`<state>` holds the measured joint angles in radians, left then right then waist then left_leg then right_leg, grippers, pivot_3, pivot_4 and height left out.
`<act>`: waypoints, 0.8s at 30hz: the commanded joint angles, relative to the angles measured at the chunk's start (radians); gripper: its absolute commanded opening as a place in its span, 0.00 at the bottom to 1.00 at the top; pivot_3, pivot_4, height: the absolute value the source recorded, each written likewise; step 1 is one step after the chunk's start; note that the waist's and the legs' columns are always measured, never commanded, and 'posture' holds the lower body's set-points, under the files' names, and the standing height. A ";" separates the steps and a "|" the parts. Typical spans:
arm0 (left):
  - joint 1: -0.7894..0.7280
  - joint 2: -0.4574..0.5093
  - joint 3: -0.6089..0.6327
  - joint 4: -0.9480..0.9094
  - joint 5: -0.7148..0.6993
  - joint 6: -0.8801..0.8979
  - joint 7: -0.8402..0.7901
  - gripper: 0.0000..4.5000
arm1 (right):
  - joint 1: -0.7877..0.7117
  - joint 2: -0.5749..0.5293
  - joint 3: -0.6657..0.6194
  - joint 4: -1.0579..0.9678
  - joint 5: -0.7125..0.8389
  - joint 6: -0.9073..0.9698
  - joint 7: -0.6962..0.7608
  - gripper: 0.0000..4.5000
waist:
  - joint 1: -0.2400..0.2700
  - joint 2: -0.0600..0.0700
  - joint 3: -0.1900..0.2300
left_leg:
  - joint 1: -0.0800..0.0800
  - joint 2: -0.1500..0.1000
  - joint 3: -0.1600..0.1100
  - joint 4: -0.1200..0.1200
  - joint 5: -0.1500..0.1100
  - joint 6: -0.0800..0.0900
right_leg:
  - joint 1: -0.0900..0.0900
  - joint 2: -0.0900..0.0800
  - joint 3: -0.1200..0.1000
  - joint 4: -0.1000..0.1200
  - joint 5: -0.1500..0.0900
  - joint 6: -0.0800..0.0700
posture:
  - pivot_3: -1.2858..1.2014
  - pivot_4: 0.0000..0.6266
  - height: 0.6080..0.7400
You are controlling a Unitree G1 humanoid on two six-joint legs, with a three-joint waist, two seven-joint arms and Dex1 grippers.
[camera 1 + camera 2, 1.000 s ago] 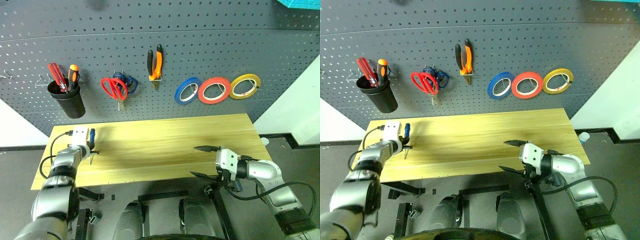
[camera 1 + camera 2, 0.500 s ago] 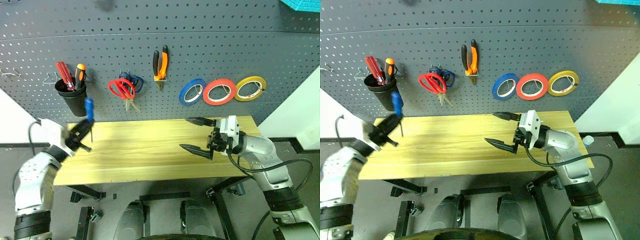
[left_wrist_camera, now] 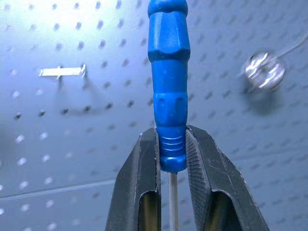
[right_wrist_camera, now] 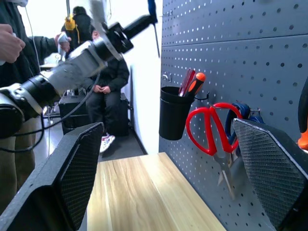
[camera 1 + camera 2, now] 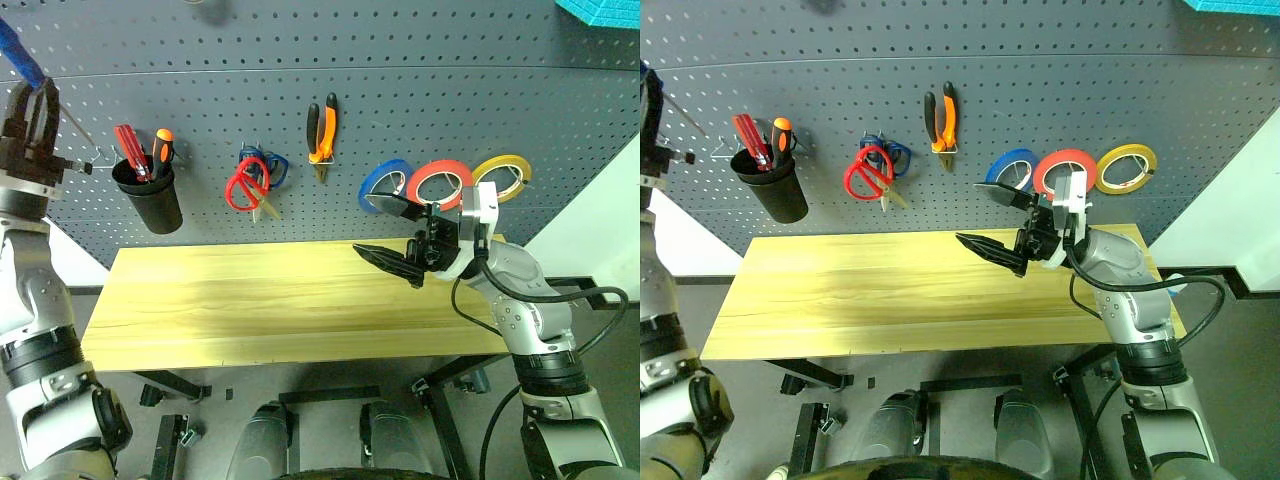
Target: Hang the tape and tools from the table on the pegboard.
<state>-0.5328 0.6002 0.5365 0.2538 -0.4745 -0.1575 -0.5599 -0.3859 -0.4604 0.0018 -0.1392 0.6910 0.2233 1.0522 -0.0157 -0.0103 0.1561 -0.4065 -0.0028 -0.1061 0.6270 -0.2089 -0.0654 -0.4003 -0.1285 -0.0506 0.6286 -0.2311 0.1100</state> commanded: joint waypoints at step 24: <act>0.136 -0.030 -0.058 -0.037 -0.057 -0.046 -0.109 0.76 | 0.136 -0.045 -0.015 0.007 -0.188 -0.134 -0.007 1.00 | -0.006 -0.007 -0.017 | 0.000 0.000 0.001 -0.001 0.000 0.000 | 0.000 0.000 0.001 -0.001 0.001 0.002 | 0.49 0.04 1.00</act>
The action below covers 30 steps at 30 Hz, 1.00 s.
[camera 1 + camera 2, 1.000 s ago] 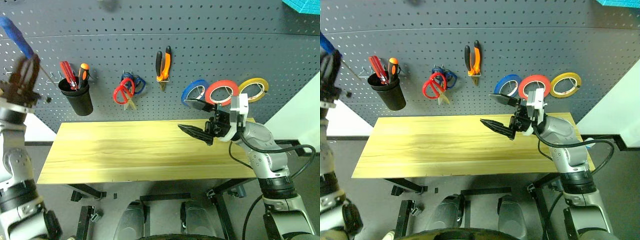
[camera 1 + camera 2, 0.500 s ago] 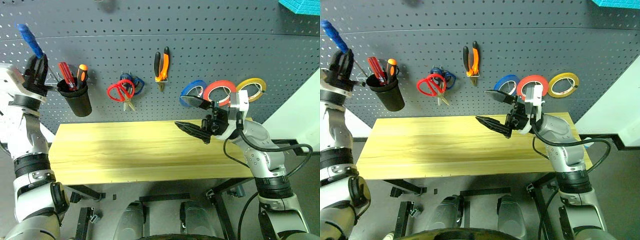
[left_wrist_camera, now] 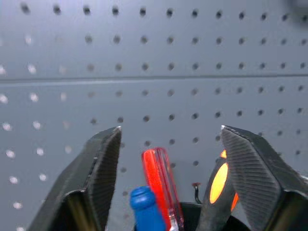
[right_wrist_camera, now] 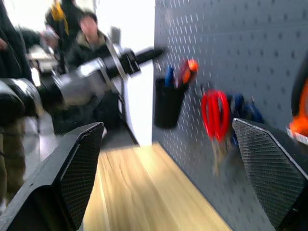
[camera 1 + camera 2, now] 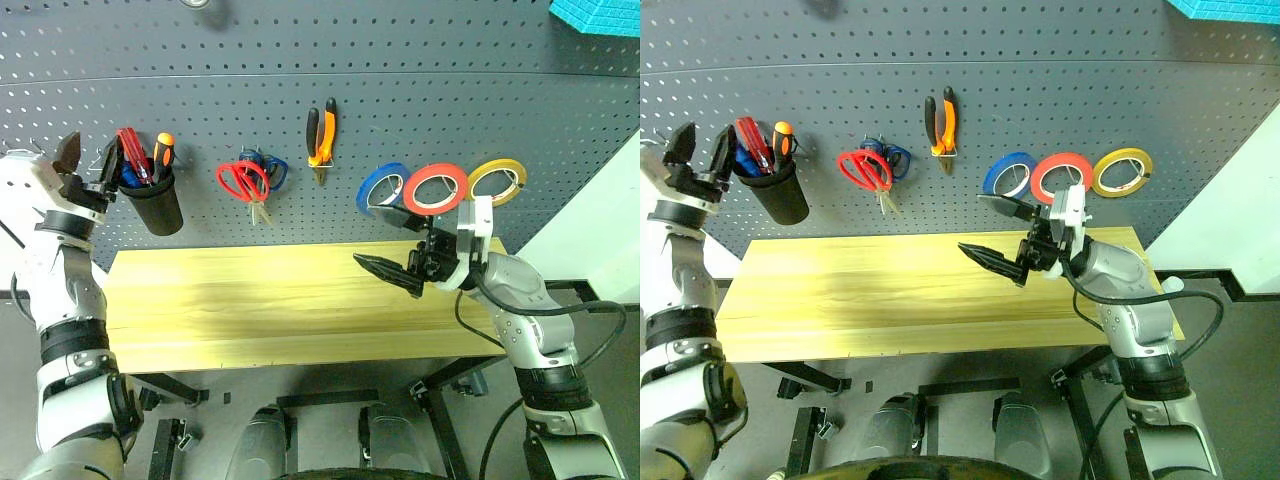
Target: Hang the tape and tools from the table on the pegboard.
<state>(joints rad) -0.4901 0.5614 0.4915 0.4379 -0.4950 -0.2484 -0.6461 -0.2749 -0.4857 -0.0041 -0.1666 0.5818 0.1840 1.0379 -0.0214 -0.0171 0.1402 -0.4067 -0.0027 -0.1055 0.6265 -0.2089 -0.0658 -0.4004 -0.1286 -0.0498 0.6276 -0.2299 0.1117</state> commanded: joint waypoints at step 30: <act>0.719 -0.195 -0.243 0.137 0.329 -0.507 0.003 0.76 | 0.304 -0.128 -0.131 0.657 -0.350 -0.558 -0.070 1.00 | -0.026 0.035 -0.068 | 0.011 0.018 0.027 -0.009 -0.004 -0.001 | 0.016 0.004 -0.001 -0.047 -0.001 -0.001 | 0.49 0.02 1.00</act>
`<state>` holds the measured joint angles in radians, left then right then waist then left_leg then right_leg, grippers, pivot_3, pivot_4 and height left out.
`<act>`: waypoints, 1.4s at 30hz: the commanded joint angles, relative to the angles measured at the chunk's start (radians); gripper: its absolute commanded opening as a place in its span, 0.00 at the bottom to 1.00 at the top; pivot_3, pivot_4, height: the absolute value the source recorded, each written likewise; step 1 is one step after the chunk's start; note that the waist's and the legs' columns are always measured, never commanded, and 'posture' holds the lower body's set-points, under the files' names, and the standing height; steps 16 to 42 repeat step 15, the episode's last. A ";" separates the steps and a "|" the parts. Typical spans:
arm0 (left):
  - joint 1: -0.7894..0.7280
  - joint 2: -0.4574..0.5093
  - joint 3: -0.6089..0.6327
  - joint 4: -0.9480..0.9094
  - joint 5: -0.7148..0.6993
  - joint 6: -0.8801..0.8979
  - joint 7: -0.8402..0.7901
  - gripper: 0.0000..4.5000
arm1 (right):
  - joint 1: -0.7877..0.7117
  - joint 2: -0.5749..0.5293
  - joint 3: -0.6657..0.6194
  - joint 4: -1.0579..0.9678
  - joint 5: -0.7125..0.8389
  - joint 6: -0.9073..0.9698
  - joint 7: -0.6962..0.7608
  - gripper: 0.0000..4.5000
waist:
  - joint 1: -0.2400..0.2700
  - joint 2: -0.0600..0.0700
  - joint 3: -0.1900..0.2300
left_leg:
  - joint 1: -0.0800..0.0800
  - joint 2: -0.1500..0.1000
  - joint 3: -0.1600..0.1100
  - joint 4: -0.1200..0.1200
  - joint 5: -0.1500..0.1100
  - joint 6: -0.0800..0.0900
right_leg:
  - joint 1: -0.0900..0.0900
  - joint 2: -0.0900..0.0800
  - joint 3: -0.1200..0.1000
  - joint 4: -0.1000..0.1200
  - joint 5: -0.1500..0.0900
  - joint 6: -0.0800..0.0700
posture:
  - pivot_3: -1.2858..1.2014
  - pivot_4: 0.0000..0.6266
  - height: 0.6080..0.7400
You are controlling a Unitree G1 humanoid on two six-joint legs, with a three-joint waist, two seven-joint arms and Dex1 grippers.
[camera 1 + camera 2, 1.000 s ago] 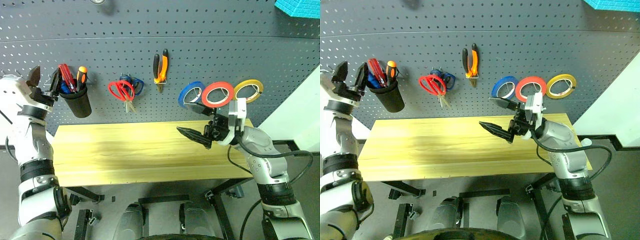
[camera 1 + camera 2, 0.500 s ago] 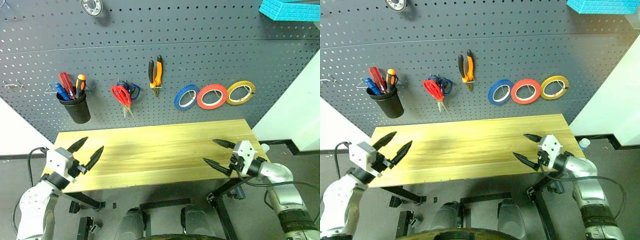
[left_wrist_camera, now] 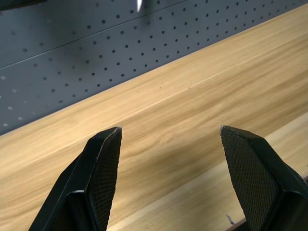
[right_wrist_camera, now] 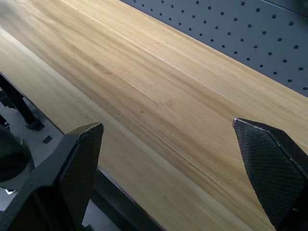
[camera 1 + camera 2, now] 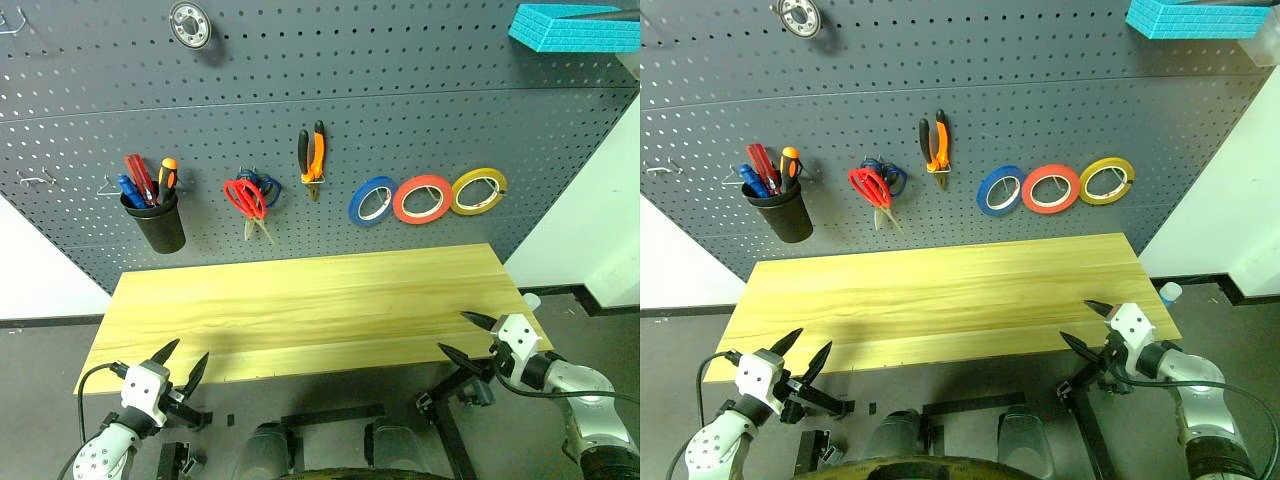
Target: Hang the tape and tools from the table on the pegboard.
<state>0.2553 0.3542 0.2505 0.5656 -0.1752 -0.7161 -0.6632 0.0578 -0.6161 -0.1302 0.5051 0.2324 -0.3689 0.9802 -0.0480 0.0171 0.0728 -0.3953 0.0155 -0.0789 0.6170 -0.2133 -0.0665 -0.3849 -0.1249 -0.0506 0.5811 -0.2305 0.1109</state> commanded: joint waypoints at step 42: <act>-0.033 0.011 -0.035 0.050 0.010 -0.072 0.042 0.76 | -0.032 0.034 0.018 -0.093 -0.016 0.047 -0.047 1.00 | 0.004 -0.003 -0.013 | 0.004 0.001 0.001 -0.003 0.000 -0.001 | -0.003 0.000 0.001 0.012 0.004 -0.001 | 0.49 0.01 1.00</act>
